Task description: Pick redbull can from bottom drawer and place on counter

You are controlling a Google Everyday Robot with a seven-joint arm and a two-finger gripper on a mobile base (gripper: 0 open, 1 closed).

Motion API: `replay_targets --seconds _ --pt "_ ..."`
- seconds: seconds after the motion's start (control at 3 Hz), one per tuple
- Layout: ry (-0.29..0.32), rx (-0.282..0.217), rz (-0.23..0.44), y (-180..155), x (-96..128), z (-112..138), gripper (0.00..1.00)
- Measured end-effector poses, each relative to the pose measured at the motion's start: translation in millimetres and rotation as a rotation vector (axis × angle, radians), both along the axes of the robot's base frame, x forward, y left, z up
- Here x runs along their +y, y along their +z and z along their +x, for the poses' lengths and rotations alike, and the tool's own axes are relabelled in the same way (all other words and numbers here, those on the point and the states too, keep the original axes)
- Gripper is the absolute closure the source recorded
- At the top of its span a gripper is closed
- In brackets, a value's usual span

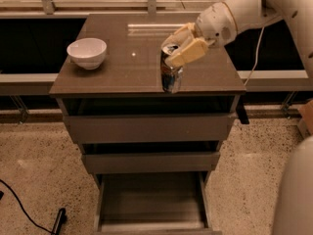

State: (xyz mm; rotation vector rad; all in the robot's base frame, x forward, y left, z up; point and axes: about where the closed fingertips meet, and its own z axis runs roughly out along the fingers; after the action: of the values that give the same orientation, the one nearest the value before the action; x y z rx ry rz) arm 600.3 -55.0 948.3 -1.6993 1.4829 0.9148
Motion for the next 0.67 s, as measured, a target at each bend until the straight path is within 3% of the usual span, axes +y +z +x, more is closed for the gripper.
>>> replay_targets --seconds 0.33,0.67 --pt "-0.061 -0.047 0.044 35.9 16.5 43.9 1.0" --pt "-0.061 -0.047 0.044 35.9 16.5 43.9 1.0"
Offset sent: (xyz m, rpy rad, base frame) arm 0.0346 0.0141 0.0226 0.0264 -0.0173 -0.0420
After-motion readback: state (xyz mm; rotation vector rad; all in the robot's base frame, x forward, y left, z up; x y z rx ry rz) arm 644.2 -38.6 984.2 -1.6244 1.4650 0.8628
